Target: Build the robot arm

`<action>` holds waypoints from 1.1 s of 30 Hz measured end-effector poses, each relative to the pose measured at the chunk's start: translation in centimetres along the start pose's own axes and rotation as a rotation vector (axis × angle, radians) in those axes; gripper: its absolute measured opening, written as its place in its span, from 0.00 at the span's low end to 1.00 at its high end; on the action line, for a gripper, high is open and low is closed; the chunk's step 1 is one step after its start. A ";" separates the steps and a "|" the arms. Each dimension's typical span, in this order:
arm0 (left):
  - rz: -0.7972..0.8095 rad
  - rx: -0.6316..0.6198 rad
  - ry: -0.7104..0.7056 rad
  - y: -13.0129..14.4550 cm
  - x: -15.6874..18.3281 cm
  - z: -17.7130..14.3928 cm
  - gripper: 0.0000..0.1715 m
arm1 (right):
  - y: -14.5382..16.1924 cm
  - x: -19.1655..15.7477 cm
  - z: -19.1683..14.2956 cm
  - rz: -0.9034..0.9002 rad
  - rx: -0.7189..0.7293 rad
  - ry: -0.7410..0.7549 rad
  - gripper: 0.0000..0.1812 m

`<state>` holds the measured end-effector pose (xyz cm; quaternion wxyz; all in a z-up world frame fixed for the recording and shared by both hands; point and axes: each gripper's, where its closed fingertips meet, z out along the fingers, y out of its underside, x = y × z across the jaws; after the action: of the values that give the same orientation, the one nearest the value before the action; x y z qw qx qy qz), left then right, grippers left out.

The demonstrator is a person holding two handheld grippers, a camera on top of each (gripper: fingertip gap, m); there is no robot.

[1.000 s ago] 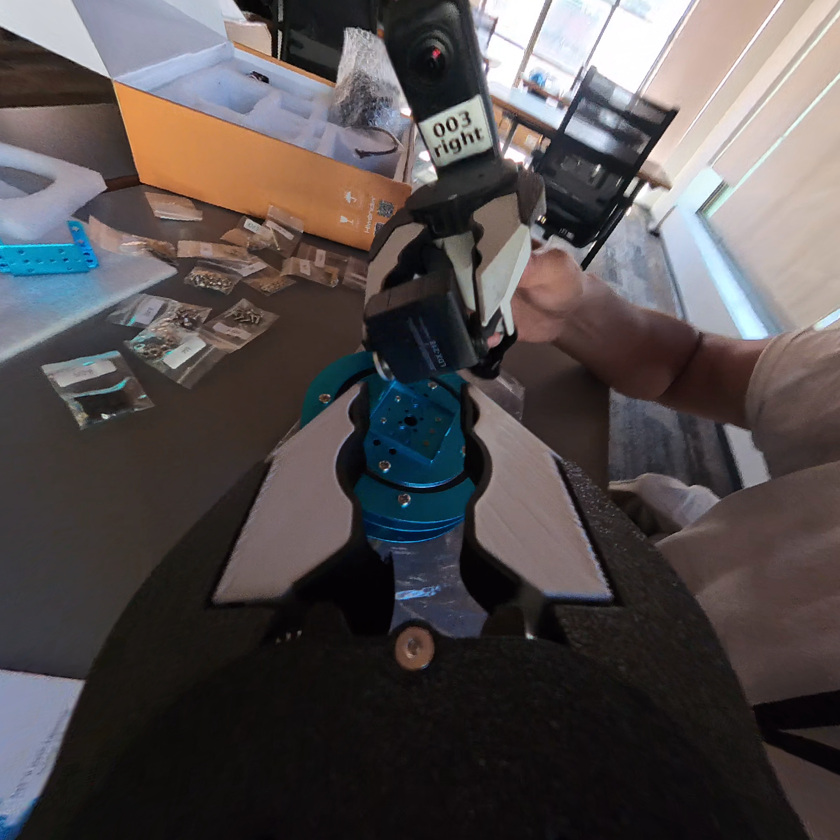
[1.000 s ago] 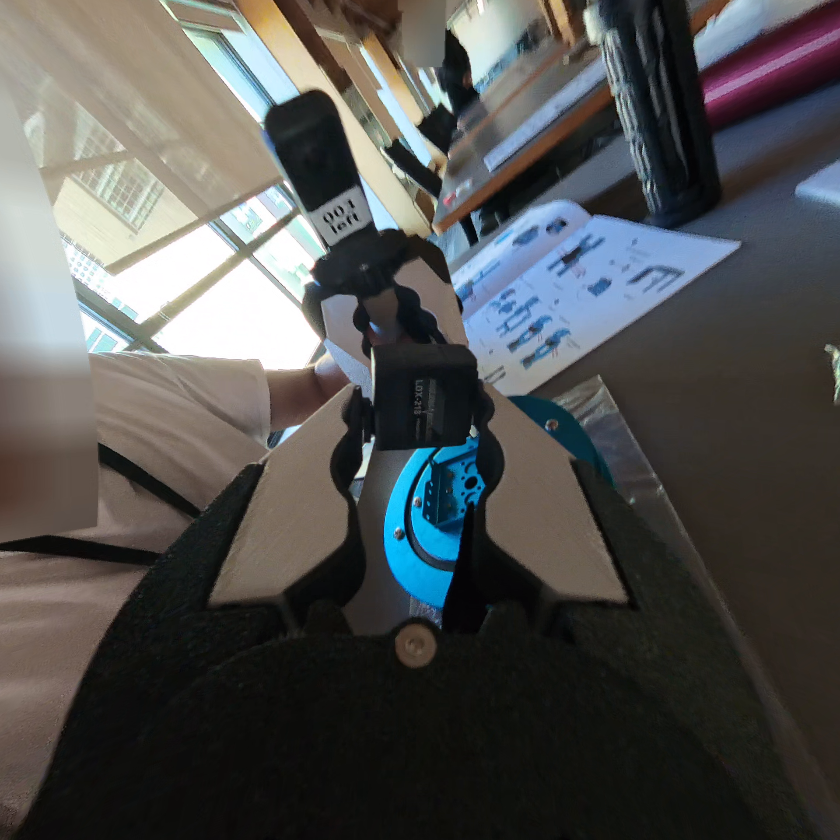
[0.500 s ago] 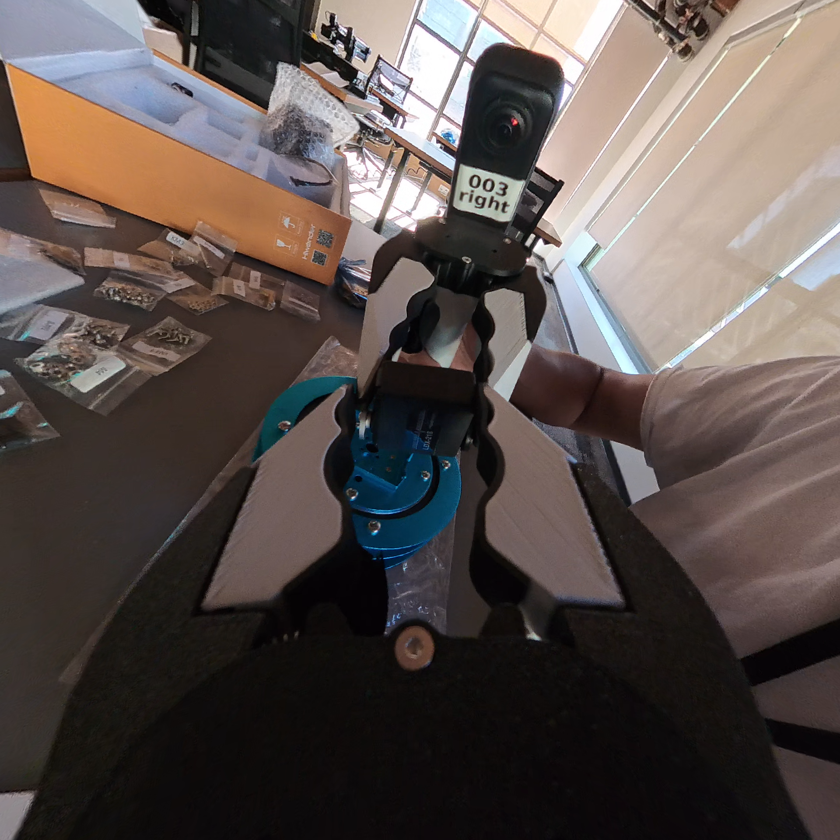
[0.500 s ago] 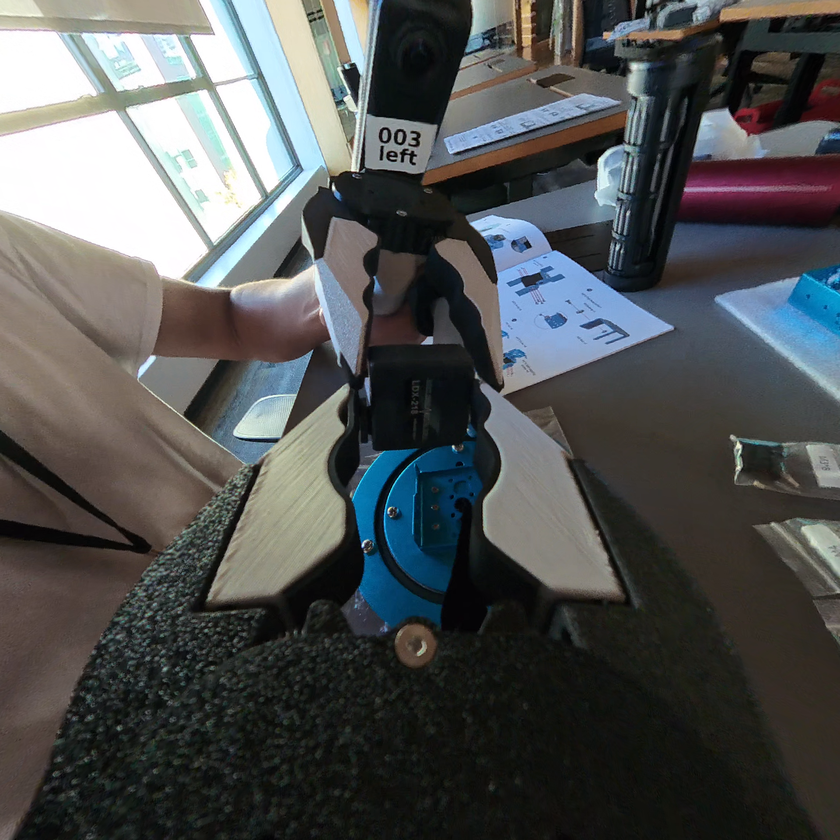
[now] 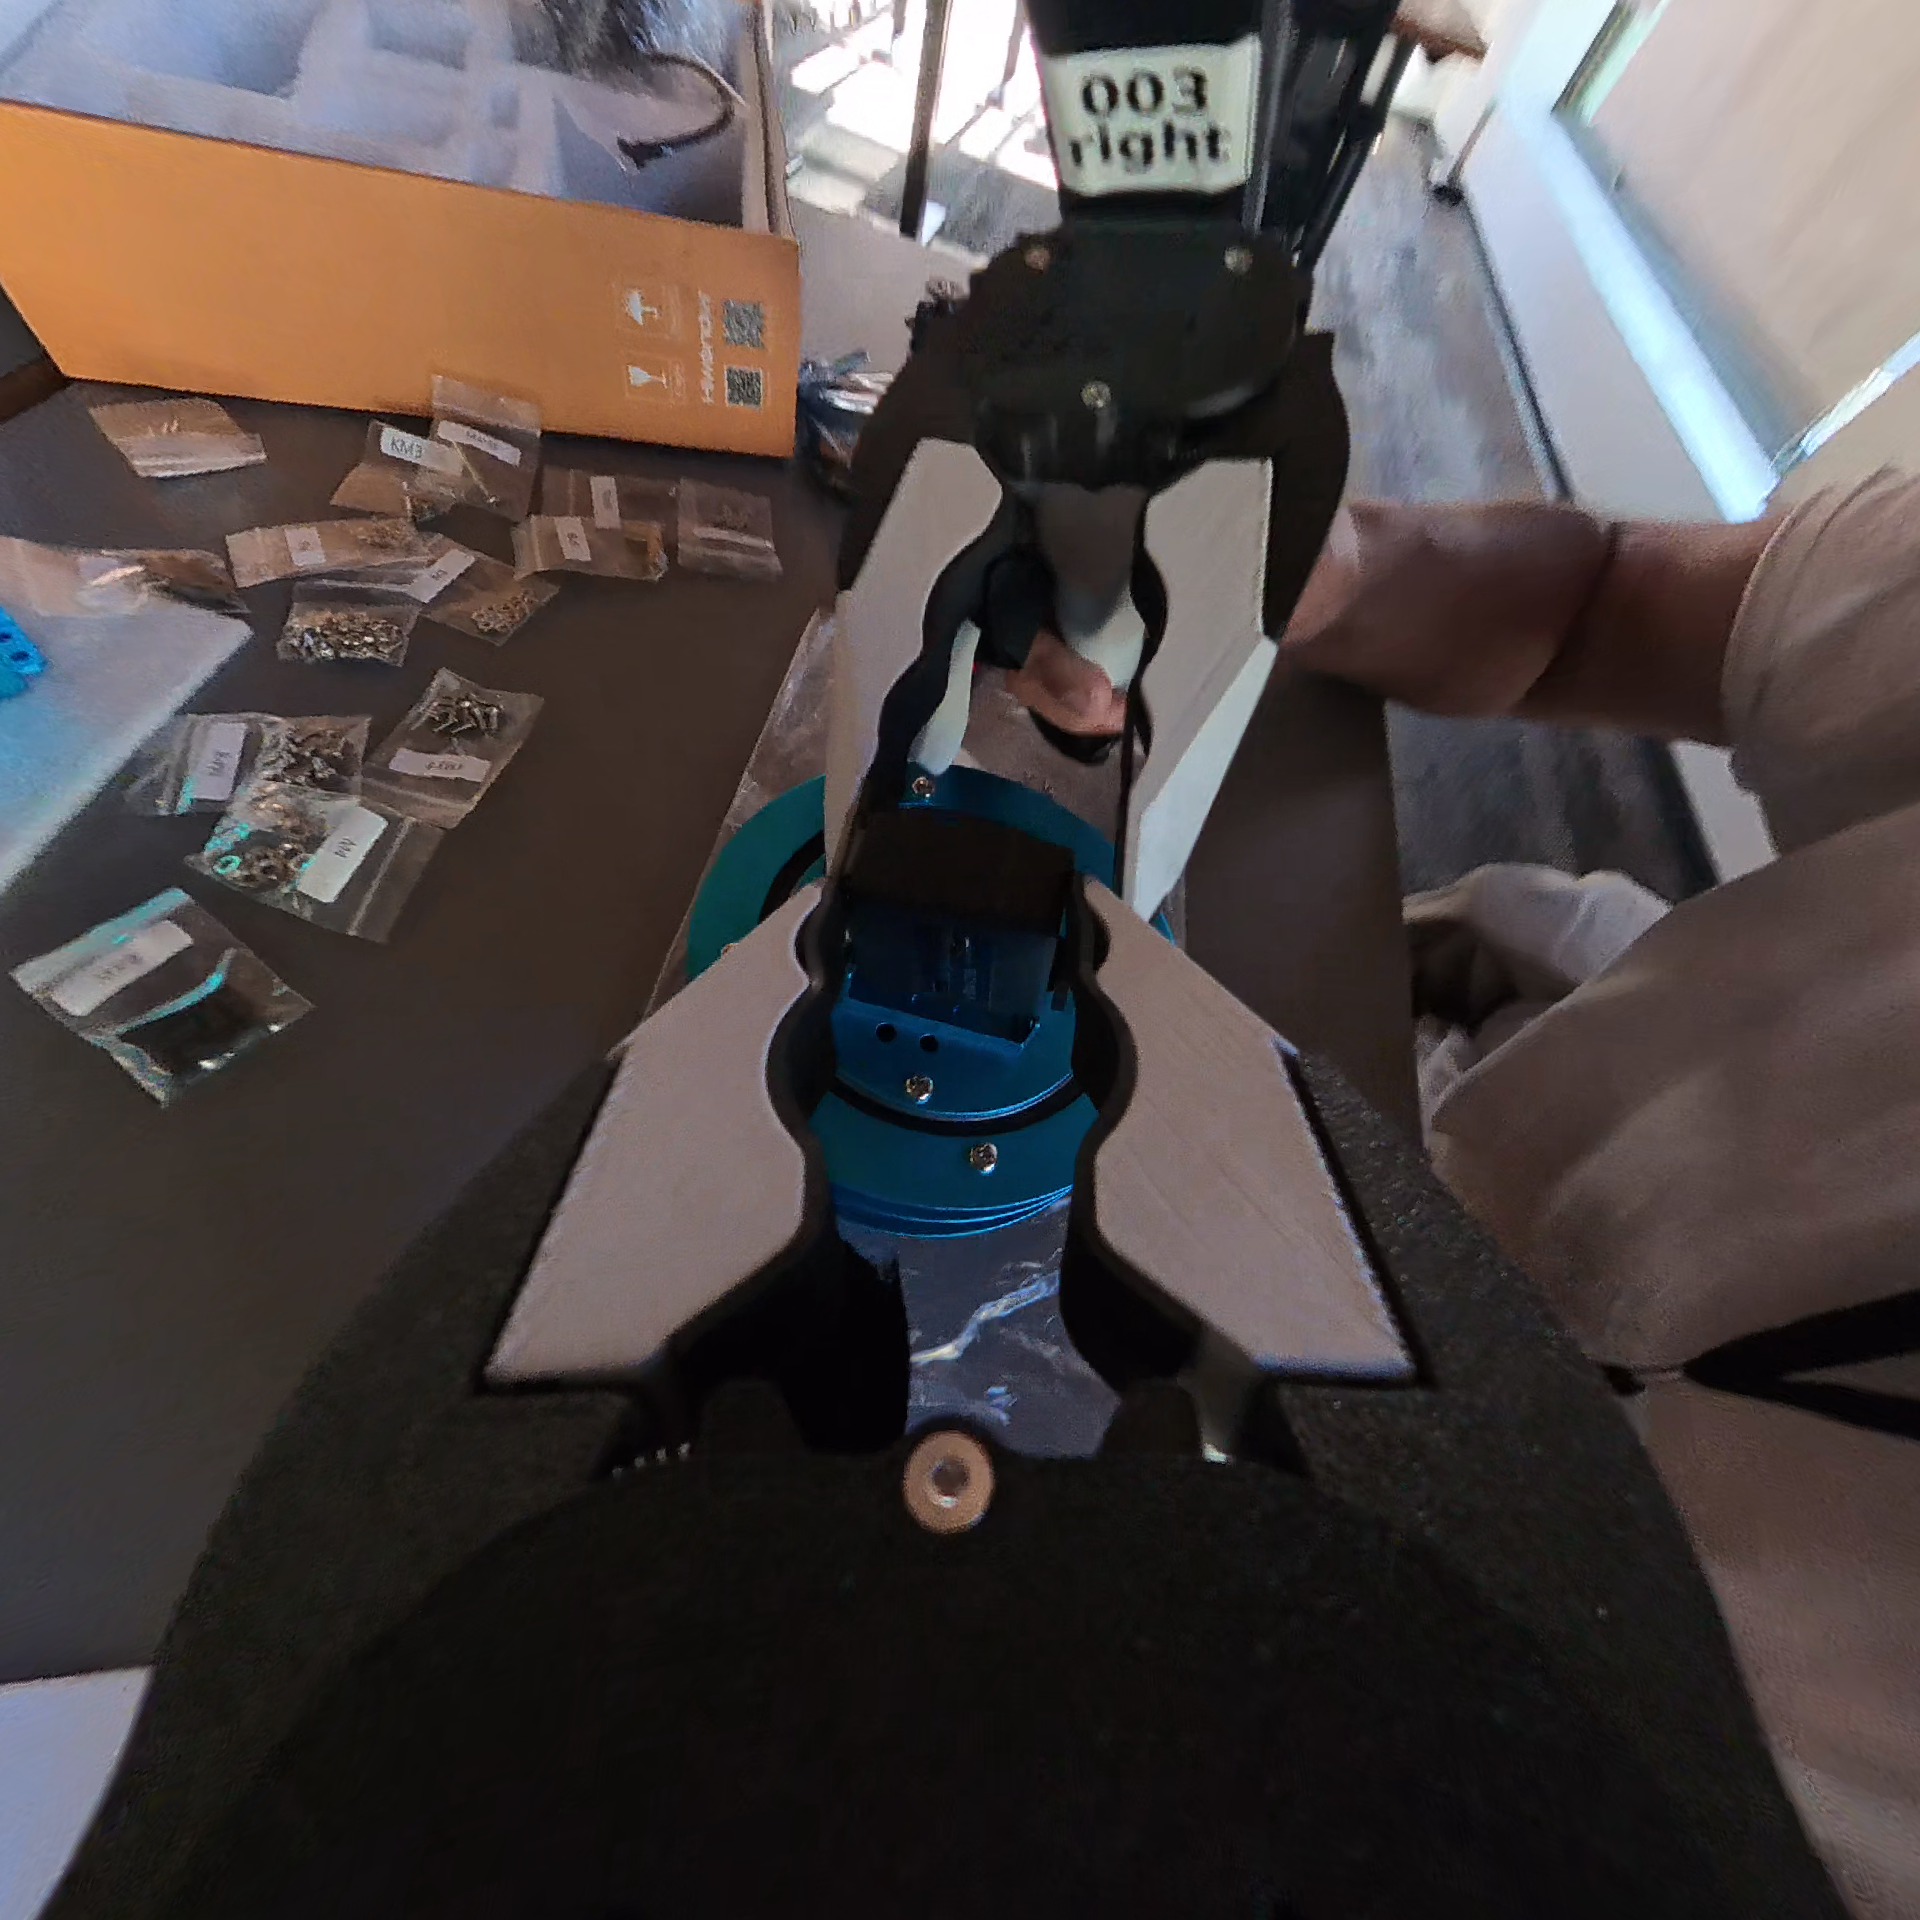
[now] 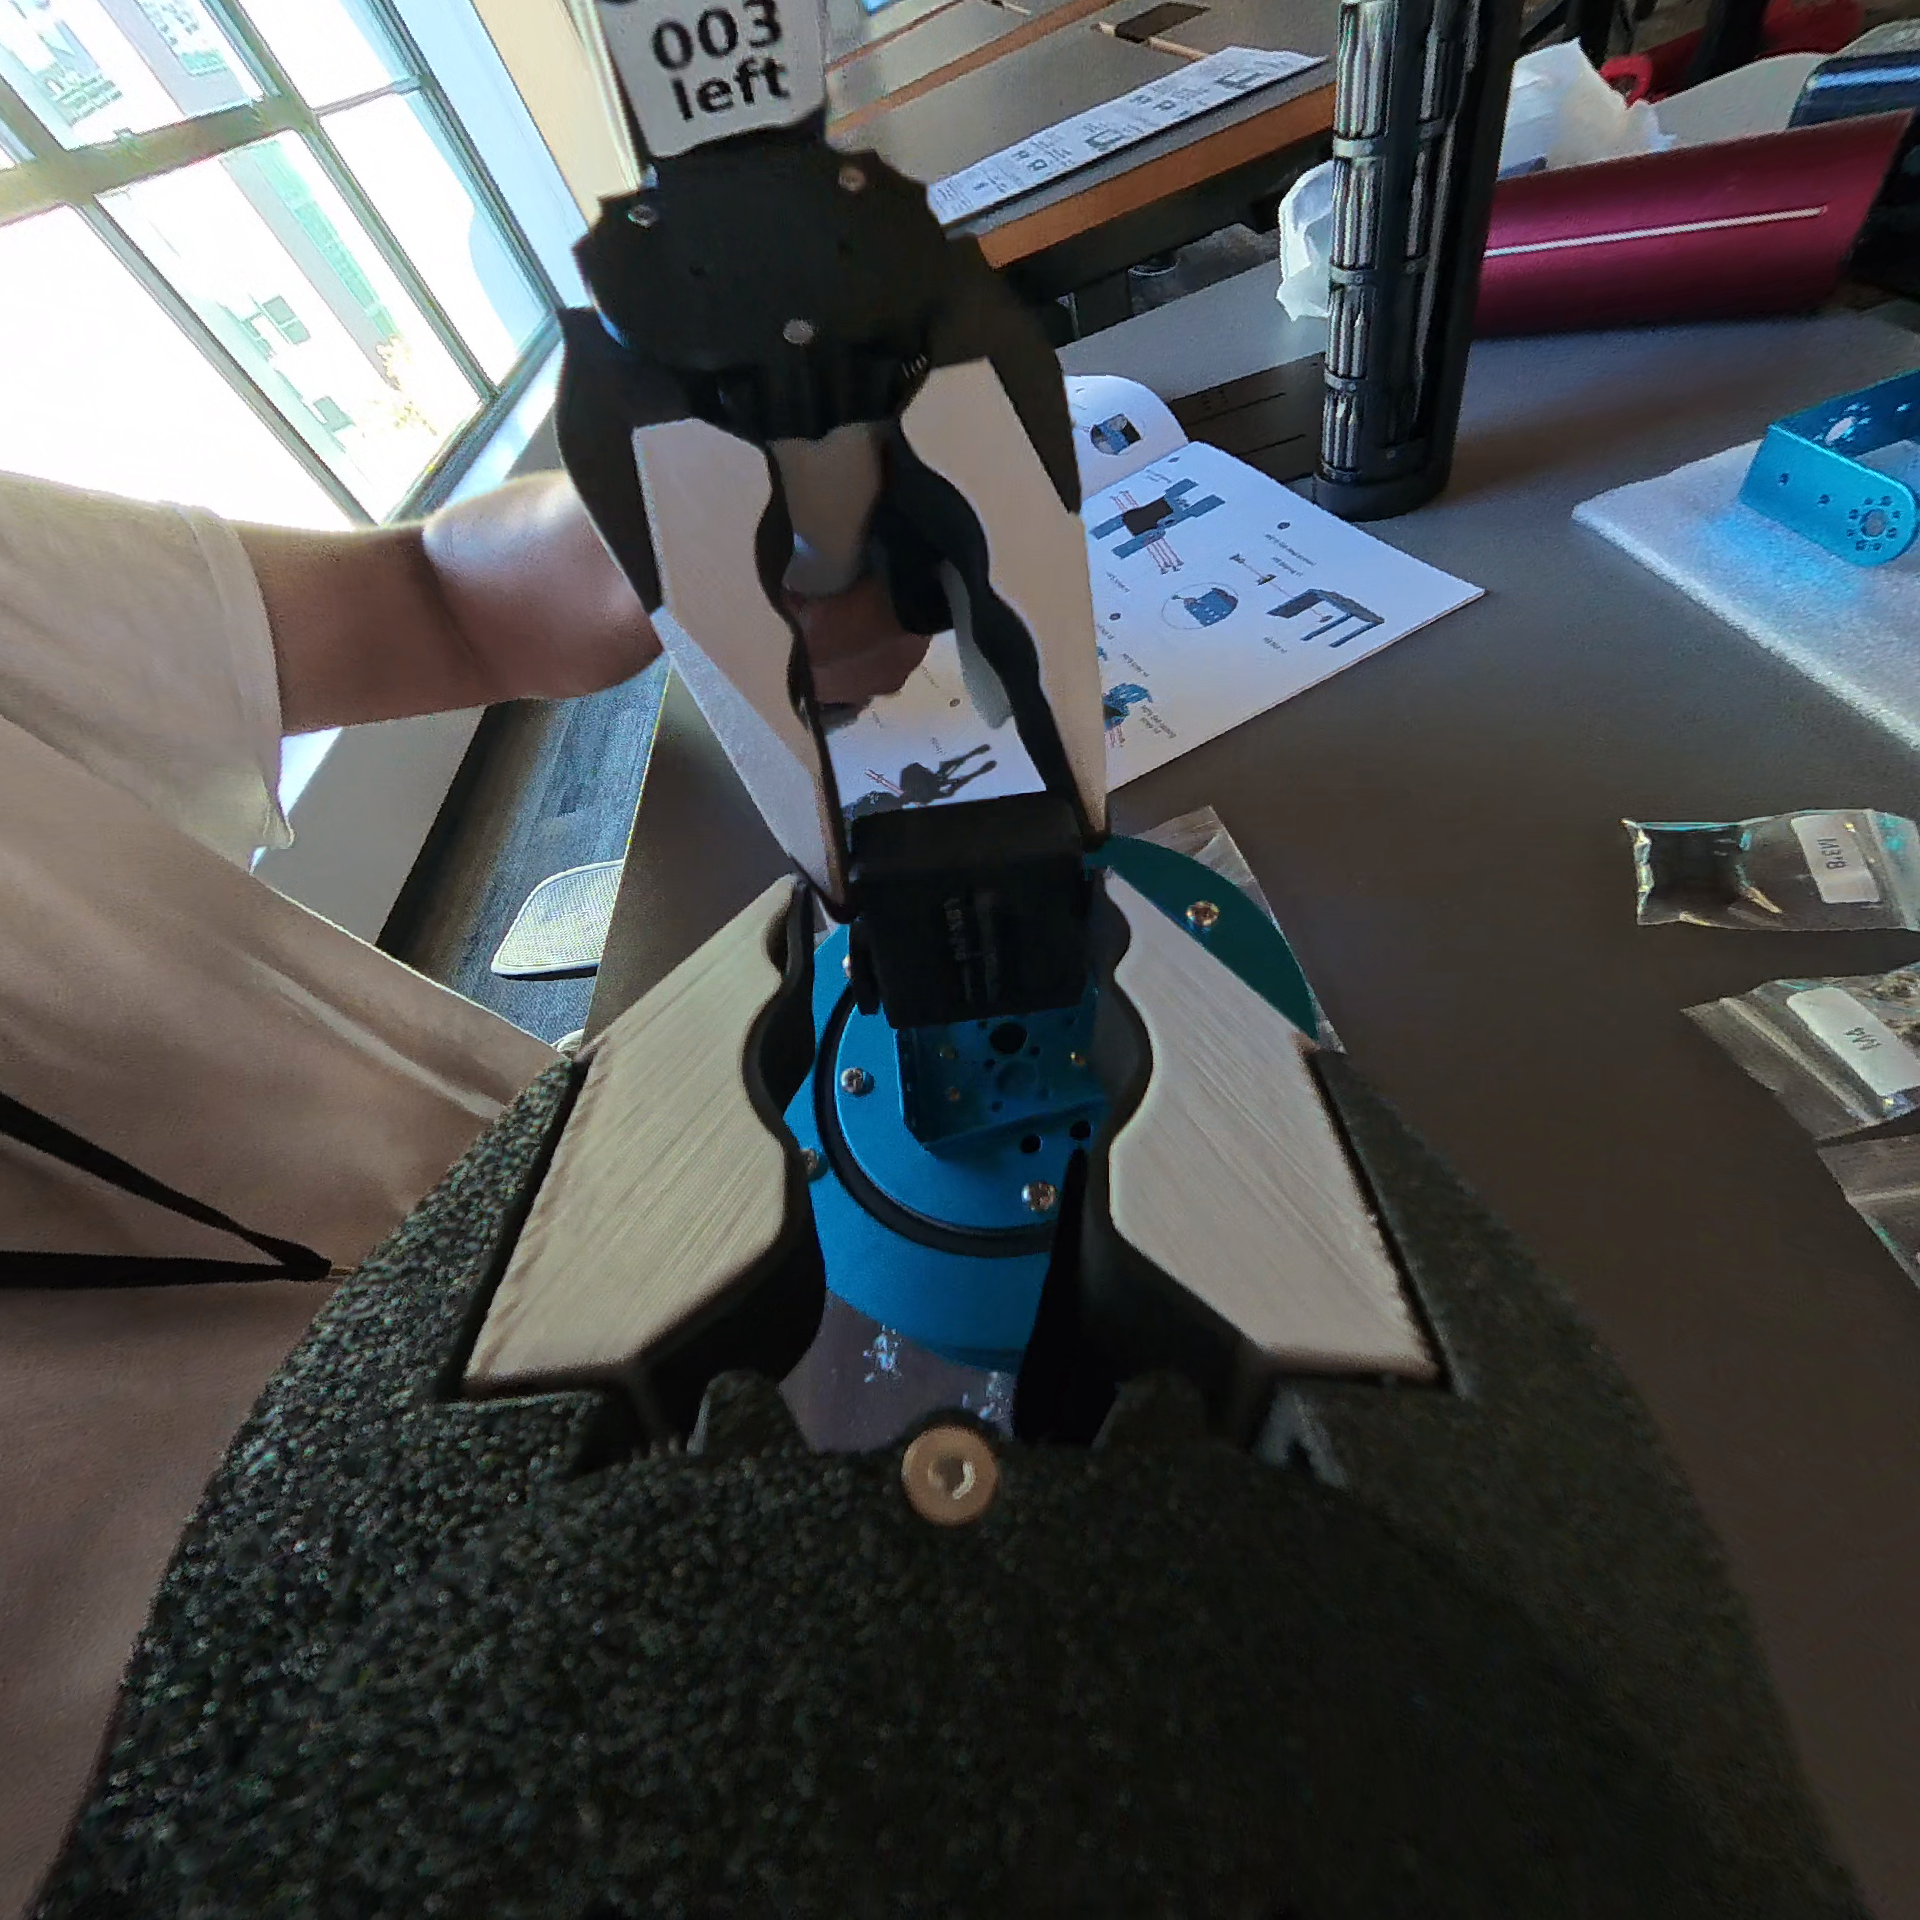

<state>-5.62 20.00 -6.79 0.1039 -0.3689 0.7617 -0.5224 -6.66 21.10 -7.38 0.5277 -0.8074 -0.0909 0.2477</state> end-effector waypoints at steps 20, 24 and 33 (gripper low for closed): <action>0.217 -0.587 -0.084 0.3 0.1 3.2 0.24 | 2.0 0.8 -3.4 -0.262 -0.104 0.027 0.20; 0.289 -0.620 -0.103 0.8 0.3 2.9 0.25 | 2.4 0.6 -2.9 -0.289 -0.114 0.021 0.20; 0.158 -0.448 -0.041 -0.5 0.1 2.0 0.27 | 2.5 0.7 -2.9 -0.261 -0.099 0.017 0.20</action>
<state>-4.38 18.40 -7.22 0.0753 -0.3324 0.8829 -0.3230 -4.93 18.02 -8.87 0.5156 -0.8159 -0.2030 0.1654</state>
